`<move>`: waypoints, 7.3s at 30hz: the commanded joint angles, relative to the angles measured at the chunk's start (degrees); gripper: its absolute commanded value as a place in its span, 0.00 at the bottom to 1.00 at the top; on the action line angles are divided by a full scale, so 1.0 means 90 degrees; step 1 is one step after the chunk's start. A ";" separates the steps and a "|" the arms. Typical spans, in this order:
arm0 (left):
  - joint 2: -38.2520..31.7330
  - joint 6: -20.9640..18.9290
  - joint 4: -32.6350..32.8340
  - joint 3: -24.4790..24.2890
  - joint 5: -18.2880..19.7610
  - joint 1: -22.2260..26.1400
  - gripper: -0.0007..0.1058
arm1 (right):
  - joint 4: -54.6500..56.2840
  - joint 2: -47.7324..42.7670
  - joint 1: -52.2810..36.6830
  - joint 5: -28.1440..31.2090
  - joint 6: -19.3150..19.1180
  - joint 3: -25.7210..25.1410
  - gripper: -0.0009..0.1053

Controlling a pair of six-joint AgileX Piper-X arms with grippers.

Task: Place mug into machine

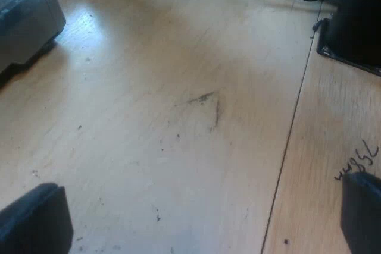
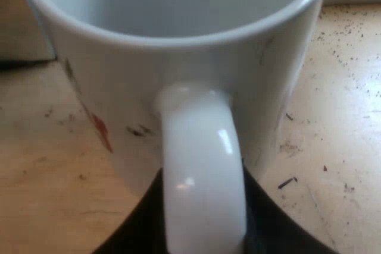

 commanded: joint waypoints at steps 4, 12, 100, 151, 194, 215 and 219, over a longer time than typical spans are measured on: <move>-0.0004 -0.0070 -0.0129 -0.0021 -0.1077 -0.0028 0.89 | 0.1417 -0.1251 0.0043 -0.0085 -0.0268 0.0026 0.01; -0.0004 -0.0023 -0.0138 -0.0021 -0.1857 -0.0028 0.89 | 0.2753 -0.3070 0.0389 -0.0089 -0.0648 0.0026 0.01; 0.1734 0.0124 -0.3558 0.0892 -0.2475 0.1853 0.51 | 0.1982 -0.0196 0.5579 0.1874 0.1265 -0.2189 0.01; 0.1734 0.0124 -0.3613 0.0892 -0.2046 0.1853 0.51 | 0.0007 -0.0064 0.5853 0.2153 0.0812 -0.1186 0.54; 0.0666 0.0124 -0.3129 0.0766 -0.2048 0.1853 0.51 | 0.0864 0.0142 0.5719 0.2270 0.1017 -0.1725 0.50; -0.1118 0.0124 -0.0472 -0.1126 -0.2048 0.1853 0.51 | 0.3262 -0.2616 0.7083 0.3327 0.1015 -0.1757 0.25; -0.1200 0.0124 -0.0168 -0.1373 -0.2048 0.1853 0.51 | 0.3390 -0.2672 0.7258 0.3359 0.1015 -0.2075 0.15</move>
